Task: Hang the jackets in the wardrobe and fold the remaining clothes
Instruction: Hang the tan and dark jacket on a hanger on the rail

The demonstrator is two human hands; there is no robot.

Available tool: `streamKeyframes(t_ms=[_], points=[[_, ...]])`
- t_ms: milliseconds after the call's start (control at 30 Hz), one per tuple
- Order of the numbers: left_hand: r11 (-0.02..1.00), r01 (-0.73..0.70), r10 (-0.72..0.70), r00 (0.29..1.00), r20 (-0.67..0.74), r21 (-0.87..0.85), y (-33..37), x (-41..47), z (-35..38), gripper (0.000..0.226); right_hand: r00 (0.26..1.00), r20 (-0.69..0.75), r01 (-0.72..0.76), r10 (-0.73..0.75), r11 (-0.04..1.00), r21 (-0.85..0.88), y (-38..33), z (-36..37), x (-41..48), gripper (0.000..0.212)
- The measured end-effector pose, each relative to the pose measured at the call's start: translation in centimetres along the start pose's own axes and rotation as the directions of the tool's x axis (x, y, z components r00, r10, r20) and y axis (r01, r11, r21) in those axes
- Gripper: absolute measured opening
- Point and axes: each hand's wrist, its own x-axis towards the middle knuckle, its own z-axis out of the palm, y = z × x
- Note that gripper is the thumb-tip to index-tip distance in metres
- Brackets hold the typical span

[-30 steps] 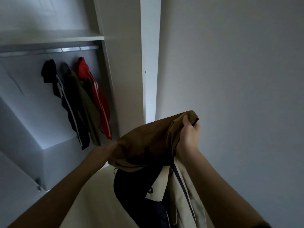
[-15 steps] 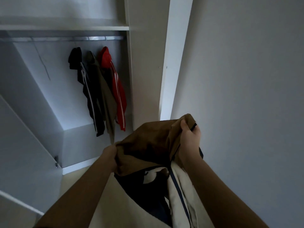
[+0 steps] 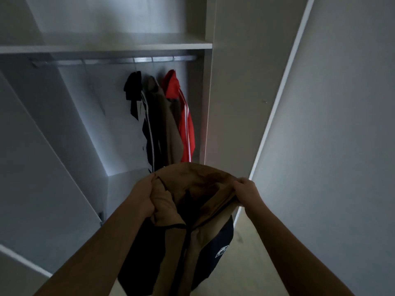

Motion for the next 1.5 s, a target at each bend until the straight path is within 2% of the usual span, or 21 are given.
streamKeyframes(t_ms=[67, 133, 200, 367, 433, 567, 600, 700, 733, 800, 900, 1033, 1133, 1233, 1367, 1433, 1500], points=[[0.997, -0.032, 0.030, 0.999, -0.029, -0.072, 2.0, 1.0, -1.6, 0.045, 1.000, 0.012, 0.027, -0.026, 0.998, -0.064, -1.3, 3.6, 1.2, 0.011], [0.960, -0.077, 0.058, 0.995, -0.080, -0.270, 3.9, 2.3, -2.8, 0.046, 0.999, 0.032, 0.041, -0.037, 0.991, -0.125, -2.5, 6.9, 2.4, 0.011], [0.922, -0.082, 0.053, 0.995, -0.086, -0.379, 5.7, 3.9, -4.3, 0.047, 0.997, 0.068, 0.053, -0.040, 0.978, -0.201, -3.6, 9.7, 3.6, 0.011], [0.930, -0.103, 0.072, 0.992, -0.100, -0.353, 11.2, 7.4, -9.2, 0.044, 0.983, 0.162, 0.135, -0.084, 0.931, -0.338, -7.0, 15.5, 7.7, 0.014], [0.928, -0.122, 0.086, 0.989, -0.117, -0.353, 13.2, 8.8, -10.8, 0.042, 0.977, 0.180, 0.164, -0.113, 0.938, -0.304, -8.7, 17.8, 9.6, 0.010], [0.923, -0.152, 0.086, 0.977, -0.195, -0.354, 16.1, 13.0, -13.6, 0.042, 0.938, 0.218, 0.312, -0.269, 0.930, -0.196, -13.3, 22.9, 14.0, 0.051], [0.924, -0.151, 0.079, 0.974, -0.210, -0.352, 16.7, 14.2, -14.2, 0.042, 0.913, 0.265, 0.364, -0.309, 0.912, -0.189, -14.7, 24.5, 15.3, 0.049], [0.930, -0.155, 0.061, 0.960, -0.275, -0.334, 18.6, 17.8, -16.1, 0.041, 0.845, 0.390, 0.452, -0.366, 0.878, -0.157, -19.1, 30.3, 19.5, 0.018], [0.928, -0.158, 0.051, 0.951, -0.305, -0.336, 19.4, 19.0, -16.8, 0.040, 0.825, 0.434, 0.462, -0.363, 0.875, -0.146, -20.8, 32.7, 21.1, 0.016], [0.932, -0.168, 0.040, 0.928, -0.370, -0.320, 21.4, 21.2, -17.8, 0.036, 0.803, 0.494, 0.459, -0.332, 0.874, -0.159, -24.1, 36.9, 24.2, 0.032], [0.951, -0.125, -0.002, 0.912, -0.409, -0.282, 24.4, 23.9, -18.9, 0.028, 0.795, 0.538, 0.419, -0.280, 0.895, -0.154, -28.5, 42.2, 28.0, 0.041], [0.951, -0.093, -0.049, 0.898, -0.438, -0.296, 26.6, 27.8, -19.9, 0.027, 0.772, 0.580, 0.404, -0.260, 0.905, -0.133, -32.1, 47.8, 32.7, 0.044], [0.947, -0.093, -0.063, 0.885, -0.461, -0.308, 27.4, 29.9, -20.2, 0.028, 0.748, 0.620, 0.332, -0.239, 0.943, -0.037, -33.6, 51.1, 35.1, 0.026], [0.945, -0.078, -0.089, 0.874, -0.478, -0.318, 27.9, 31.5, -21.0, 0.030, 0.730, 0.658, 0.139, -0.184, 0.983, 0.121, -34.7, 53.8, 36.3, 0.039], [0.943, -0.084, -0.090, 0.867, -0.490, -0.321, 28.2, 32.5, -22.0, 0.032, 0.673, 0.735, -0.174, -0.082, 0.948, 0.266, -36.3, 56.1, 35.8, 0.007], [0.939, -0.091, -0.091, 0.864, -0.496, -0.331, 28.4, 32.8, -22.4, 0.032, 0.674, 0.737, -0.202, -0.053, 0.946, 0.253, -36.9, 56.8, 35.7, 0.006], [0.933, -0.094, -0.098, 0.863, -0.496, -0.348, 28.5, 32.8, -22.7, 0.031, 0.731, 0.678, -0.127, -0.075, 0.962, 0.244, -37.1, 57.4, 35.9, 0.013]])
